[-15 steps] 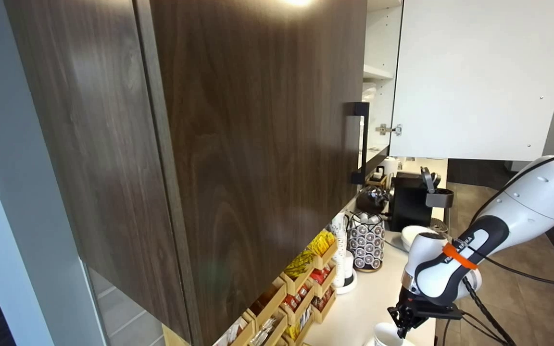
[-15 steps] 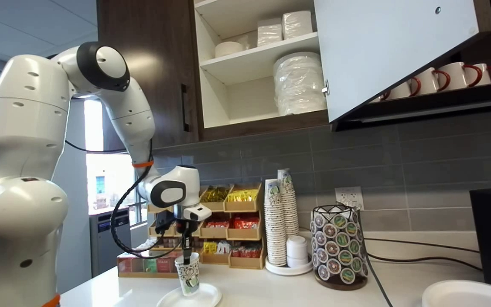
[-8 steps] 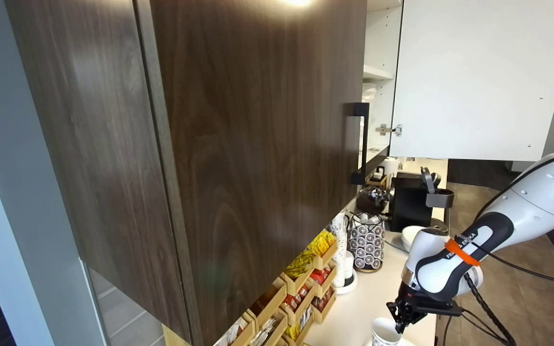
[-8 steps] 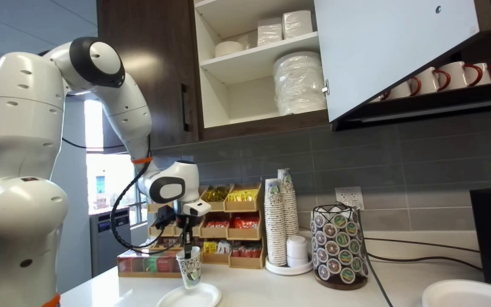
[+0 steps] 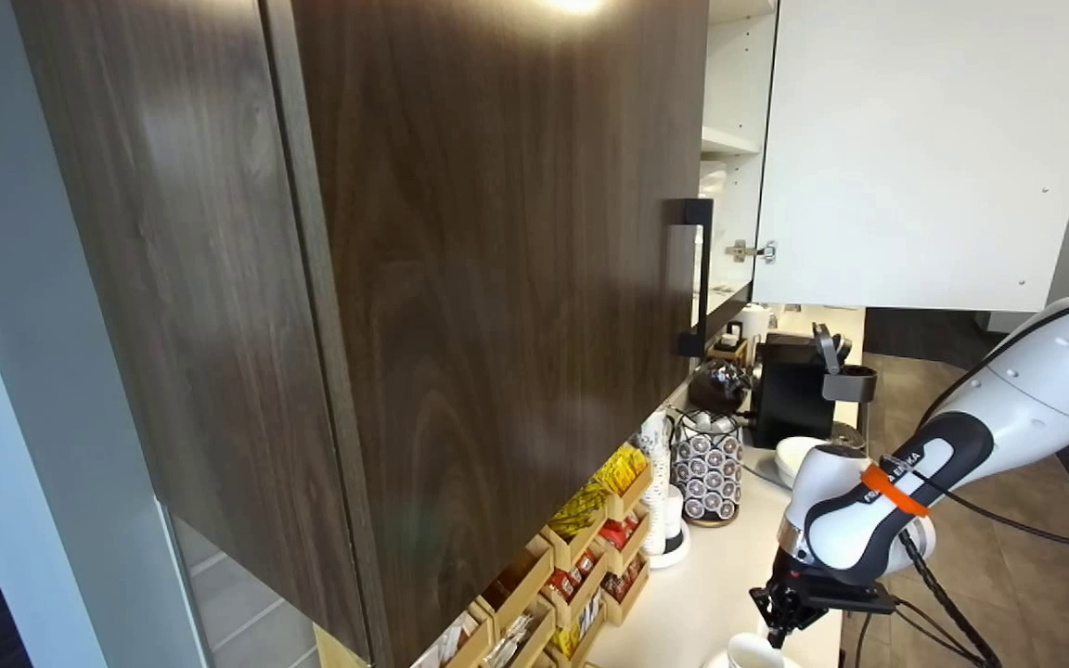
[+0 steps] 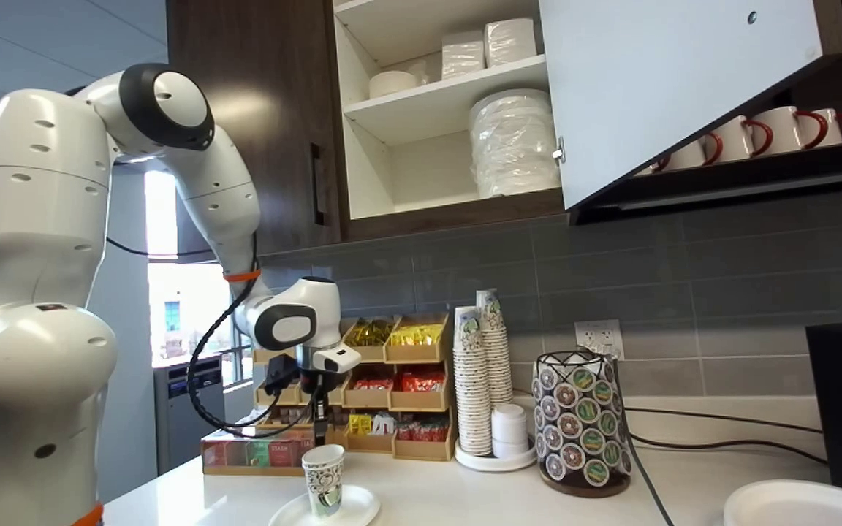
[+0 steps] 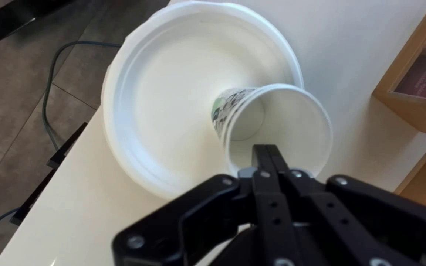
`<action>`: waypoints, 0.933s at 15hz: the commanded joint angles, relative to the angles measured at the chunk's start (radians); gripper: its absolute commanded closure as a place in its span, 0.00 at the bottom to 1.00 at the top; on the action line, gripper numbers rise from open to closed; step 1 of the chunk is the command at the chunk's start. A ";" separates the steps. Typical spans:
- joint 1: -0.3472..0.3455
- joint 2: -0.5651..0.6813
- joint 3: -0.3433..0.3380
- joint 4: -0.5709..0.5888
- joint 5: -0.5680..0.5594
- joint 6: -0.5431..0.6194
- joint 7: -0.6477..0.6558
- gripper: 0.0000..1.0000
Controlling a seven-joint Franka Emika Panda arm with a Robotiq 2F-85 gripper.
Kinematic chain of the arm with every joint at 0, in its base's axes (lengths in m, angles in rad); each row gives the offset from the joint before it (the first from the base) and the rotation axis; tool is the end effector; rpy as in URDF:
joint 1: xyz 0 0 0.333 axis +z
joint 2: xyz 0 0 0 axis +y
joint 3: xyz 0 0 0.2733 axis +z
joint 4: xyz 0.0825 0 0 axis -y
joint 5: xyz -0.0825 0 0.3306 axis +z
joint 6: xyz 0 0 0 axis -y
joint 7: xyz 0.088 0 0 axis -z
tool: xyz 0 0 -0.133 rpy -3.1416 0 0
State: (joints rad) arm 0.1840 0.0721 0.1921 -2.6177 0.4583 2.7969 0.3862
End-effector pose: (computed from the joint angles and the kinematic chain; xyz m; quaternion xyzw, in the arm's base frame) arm 0.3952 0.1396 0.2140 -0.9707 0.2148 -0.0124 0.1072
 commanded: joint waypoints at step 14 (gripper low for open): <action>0.000 0.018 -0.004 0.010 0.064 -0.149 0.183 0.00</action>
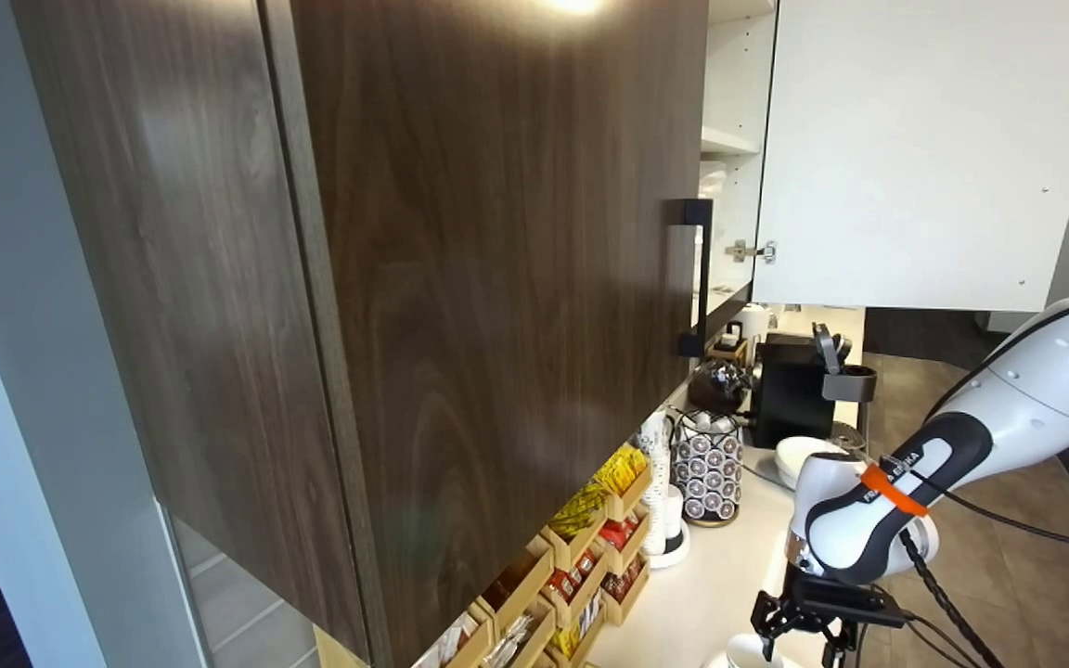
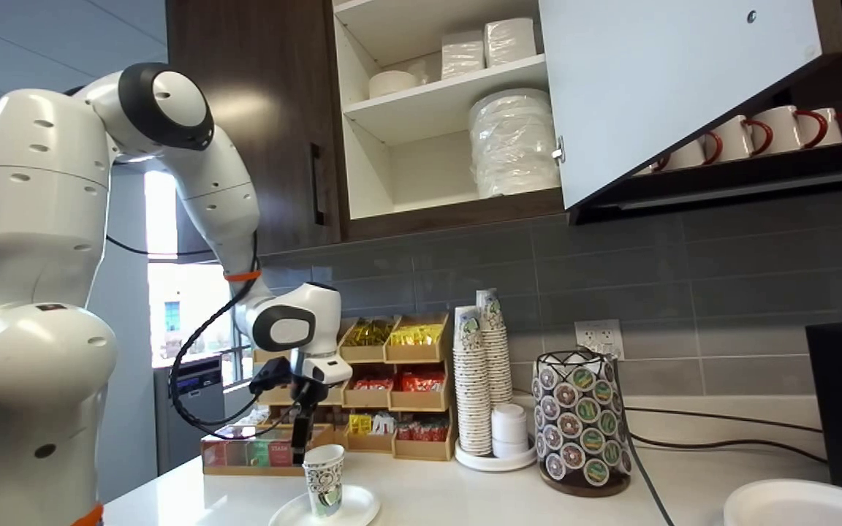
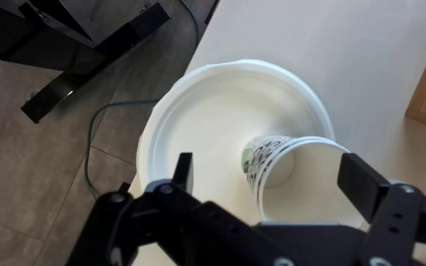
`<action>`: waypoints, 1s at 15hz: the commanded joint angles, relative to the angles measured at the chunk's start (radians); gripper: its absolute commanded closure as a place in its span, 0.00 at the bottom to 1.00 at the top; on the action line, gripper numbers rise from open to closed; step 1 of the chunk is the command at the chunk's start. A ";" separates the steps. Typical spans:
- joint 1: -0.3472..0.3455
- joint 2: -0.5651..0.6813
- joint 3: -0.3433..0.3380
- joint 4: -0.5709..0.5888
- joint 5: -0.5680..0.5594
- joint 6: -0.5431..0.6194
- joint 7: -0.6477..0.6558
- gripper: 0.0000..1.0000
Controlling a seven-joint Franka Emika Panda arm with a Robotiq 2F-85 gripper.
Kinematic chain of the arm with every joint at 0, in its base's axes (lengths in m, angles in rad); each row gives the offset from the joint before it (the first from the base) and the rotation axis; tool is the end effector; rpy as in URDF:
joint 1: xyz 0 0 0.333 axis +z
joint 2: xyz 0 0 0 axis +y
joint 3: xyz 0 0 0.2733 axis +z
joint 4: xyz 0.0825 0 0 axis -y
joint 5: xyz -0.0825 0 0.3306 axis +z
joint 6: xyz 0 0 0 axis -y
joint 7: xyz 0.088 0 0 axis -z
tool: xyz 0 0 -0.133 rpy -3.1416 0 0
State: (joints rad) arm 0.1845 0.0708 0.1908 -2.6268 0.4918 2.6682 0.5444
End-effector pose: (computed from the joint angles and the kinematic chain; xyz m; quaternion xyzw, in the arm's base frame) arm 0.3751 0.1405 0.2007 -0.9471 0.2994 0.0643 0.0959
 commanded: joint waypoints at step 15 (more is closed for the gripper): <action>-0.004 0.104 -0.004 0.075 0.113 -0.020 0.025 0.90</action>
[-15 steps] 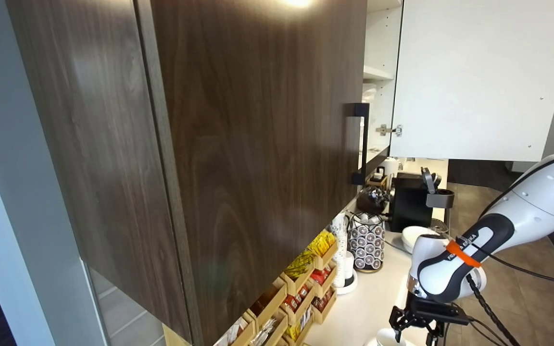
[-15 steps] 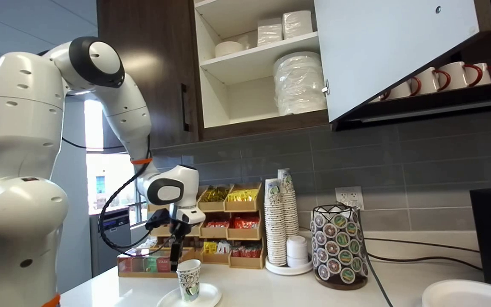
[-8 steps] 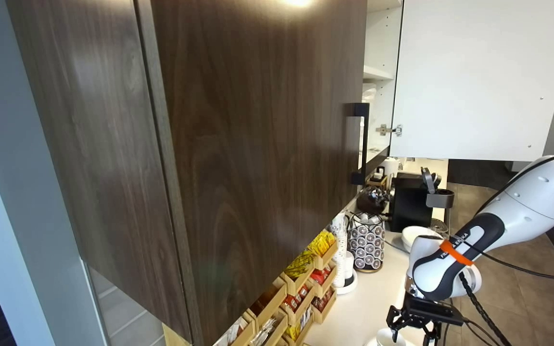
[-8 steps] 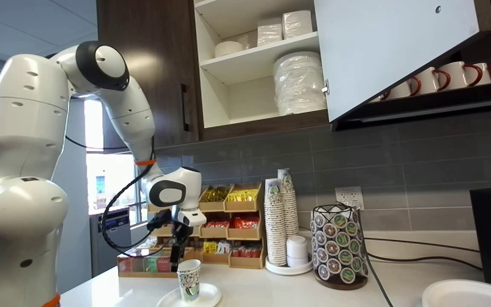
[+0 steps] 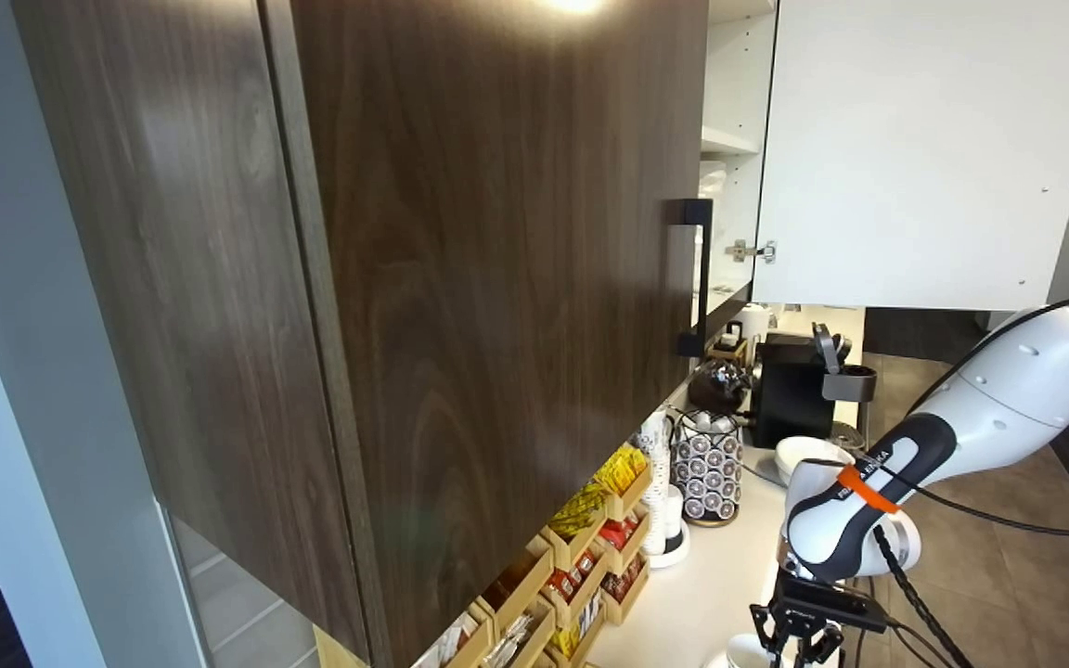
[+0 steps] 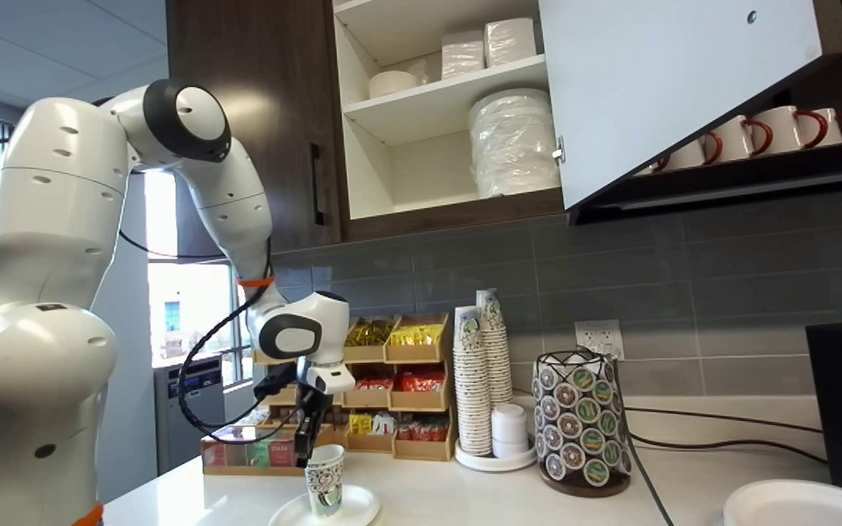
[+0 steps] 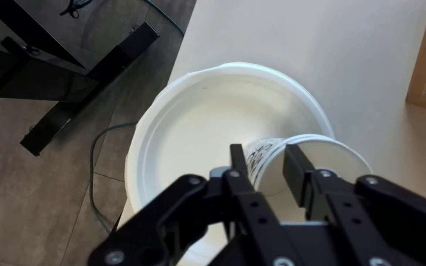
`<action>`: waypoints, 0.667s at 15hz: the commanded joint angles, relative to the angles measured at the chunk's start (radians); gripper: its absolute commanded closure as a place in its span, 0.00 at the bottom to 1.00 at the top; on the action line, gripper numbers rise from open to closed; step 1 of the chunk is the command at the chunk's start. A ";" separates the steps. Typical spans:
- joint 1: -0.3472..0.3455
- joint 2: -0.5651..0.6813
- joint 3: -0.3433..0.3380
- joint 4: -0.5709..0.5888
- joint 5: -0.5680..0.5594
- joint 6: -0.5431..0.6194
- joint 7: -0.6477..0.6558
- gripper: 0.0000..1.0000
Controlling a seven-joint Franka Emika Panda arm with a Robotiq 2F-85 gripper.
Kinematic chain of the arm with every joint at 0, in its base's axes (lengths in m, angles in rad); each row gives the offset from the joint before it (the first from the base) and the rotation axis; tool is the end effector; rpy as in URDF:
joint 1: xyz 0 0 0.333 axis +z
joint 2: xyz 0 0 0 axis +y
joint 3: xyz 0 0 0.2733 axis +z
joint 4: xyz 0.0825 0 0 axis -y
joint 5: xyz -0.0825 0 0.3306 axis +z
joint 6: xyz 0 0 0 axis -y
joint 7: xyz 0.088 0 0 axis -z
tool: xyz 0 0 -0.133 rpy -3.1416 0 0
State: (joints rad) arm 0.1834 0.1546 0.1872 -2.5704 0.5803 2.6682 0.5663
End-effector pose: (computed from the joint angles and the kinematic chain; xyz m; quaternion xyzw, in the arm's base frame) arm 0.3853 0.1429 0.1833 -0.9259 0.3508 0.0883 0.1091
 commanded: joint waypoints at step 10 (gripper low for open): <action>-0.004 0.018 -0.001 0.017 0.044 -0.013 -0.003 1.00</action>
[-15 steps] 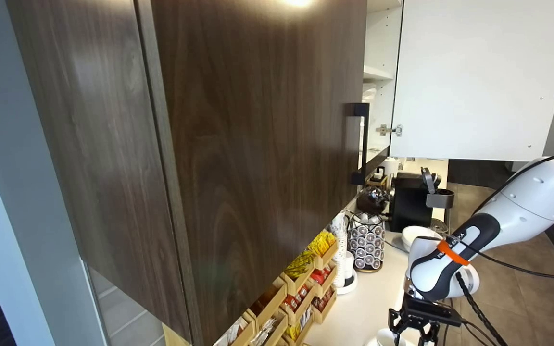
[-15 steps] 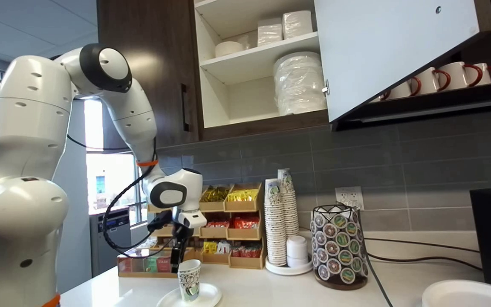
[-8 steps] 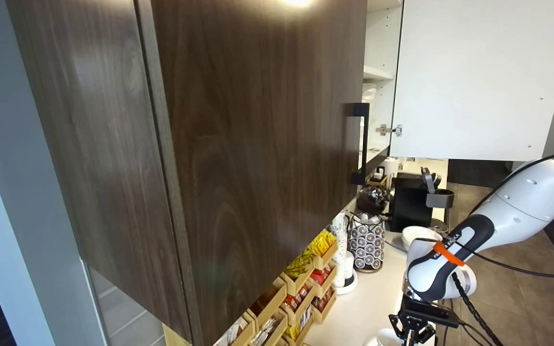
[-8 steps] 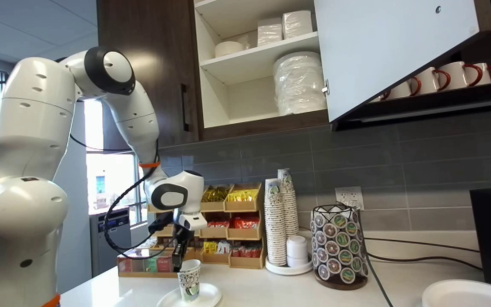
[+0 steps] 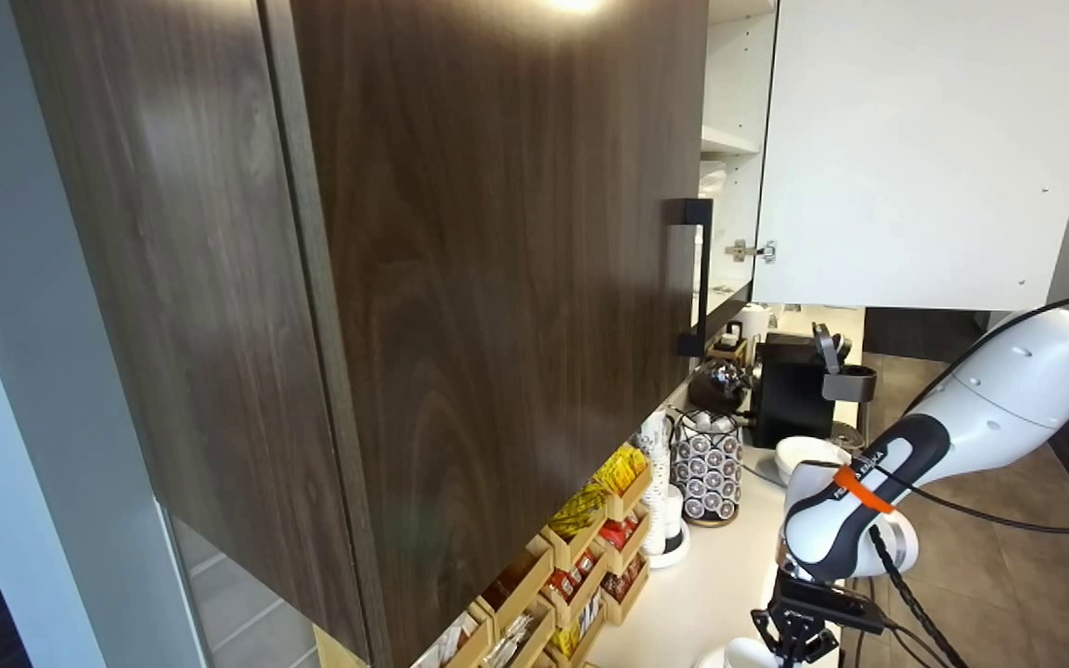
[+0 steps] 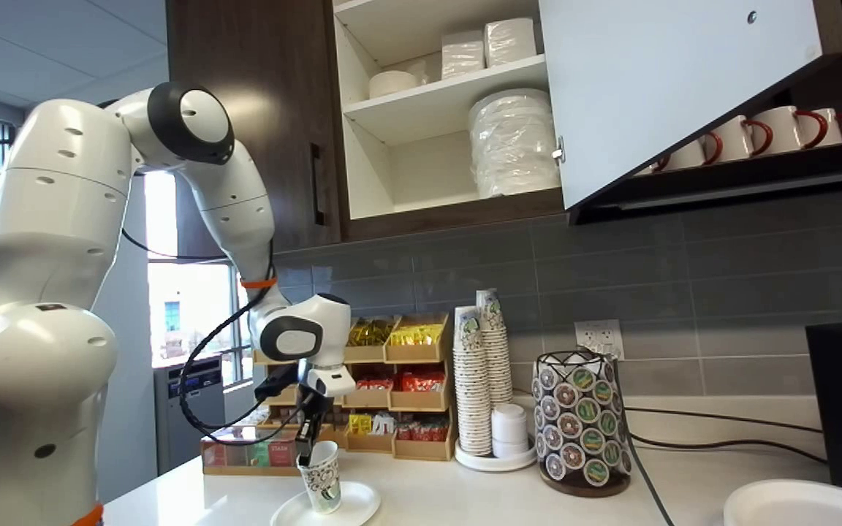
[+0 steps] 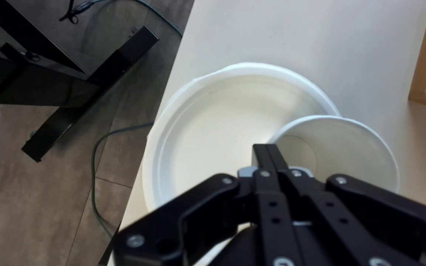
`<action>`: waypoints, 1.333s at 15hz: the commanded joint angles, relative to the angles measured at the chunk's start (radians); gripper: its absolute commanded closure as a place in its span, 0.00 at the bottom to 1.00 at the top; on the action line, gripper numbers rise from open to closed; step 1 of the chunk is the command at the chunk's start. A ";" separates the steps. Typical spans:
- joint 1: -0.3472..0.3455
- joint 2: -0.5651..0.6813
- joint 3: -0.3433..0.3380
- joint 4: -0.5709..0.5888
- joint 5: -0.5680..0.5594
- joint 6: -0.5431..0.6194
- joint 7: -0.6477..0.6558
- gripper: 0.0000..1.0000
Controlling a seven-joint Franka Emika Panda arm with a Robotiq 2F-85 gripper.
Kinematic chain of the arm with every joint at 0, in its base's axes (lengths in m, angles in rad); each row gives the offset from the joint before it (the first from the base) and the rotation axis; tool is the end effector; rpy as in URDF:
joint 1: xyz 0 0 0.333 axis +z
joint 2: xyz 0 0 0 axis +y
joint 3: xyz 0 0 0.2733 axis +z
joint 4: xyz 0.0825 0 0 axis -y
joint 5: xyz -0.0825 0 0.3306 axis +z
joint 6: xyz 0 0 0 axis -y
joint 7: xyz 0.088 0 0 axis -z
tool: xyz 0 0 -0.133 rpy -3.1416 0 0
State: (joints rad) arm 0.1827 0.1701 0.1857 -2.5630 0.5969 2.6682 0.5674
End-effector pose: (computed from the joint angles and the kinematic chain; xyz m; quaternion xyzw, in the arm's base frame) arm 0.3861 0.1424 0.1791 -0.9217 0.3598 0.0935 0.1105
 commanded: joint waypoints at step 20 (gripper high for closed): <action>0.005 0.010 -0.003 0.047 -0.005 -0.002 0.012 0.11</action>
State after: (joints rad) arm 0.1833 0.1415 0.1851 -2.5422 0.5926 2.6682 0.5716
